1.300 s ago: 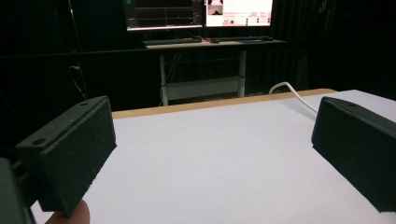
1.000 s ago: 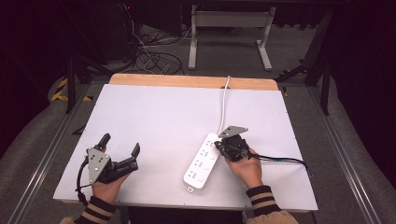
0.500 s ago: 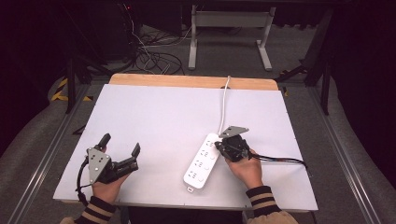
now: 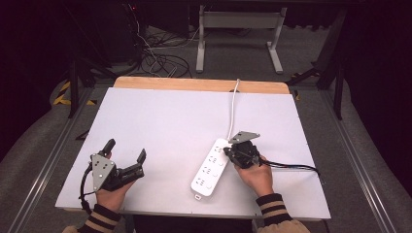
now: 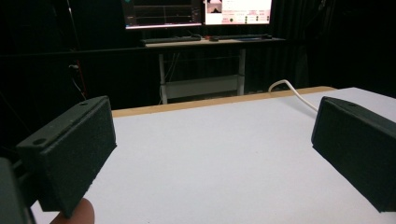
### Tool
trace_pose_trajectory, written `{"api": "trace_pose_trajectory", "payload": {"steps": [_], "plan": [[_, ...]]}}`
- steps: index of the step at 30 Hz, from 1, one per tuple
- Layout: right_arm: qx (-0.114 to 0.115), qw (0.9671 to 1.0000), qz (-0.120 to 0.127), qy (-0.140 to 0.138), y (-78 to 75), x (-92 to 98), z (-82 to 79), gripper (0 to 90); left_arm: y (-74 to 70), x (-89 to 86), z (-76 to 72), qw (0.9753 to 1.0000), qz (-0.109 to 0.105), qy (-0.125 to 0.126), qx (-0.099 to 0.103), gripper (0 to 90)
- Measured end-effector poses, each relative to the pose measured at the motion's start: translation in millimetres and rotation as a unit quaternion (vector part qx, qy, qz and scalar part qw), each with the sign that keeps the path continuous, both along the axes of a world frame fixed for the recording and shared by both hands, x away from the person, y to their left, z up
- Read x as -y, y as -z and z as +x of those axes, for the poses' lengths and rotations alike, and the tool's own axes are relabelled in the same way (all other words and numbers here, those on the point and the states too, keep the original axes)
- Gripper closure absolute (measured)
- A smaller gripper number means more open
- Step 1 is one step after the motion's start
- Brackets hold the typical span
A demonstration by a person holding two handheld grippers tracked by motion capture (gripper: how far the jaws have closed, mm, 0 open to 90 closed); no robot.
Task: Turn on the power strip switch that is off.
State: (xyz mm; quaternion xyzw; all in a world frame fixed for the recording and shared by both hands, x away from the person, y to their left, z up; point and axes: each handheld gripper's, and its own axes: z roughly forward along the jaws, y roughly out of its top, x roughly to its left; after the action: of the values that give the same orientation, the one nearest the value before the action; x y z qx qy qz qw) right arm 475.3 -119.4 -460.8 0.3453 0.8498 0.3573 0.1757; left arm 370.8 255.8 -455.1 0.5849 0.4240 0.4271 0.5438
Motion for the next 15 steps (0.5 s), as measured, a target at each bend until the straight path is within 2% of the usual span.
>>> {"api": "trace_pose_trajectory", "payload": {"steps": [15], "plan": [[0.003,1.0000,-0.002,0.000,0.4,0.4,-0.2,90.0,0.2,0.3,0.2,1.0000,0.001,0.000,-0.001,0.4]]}}
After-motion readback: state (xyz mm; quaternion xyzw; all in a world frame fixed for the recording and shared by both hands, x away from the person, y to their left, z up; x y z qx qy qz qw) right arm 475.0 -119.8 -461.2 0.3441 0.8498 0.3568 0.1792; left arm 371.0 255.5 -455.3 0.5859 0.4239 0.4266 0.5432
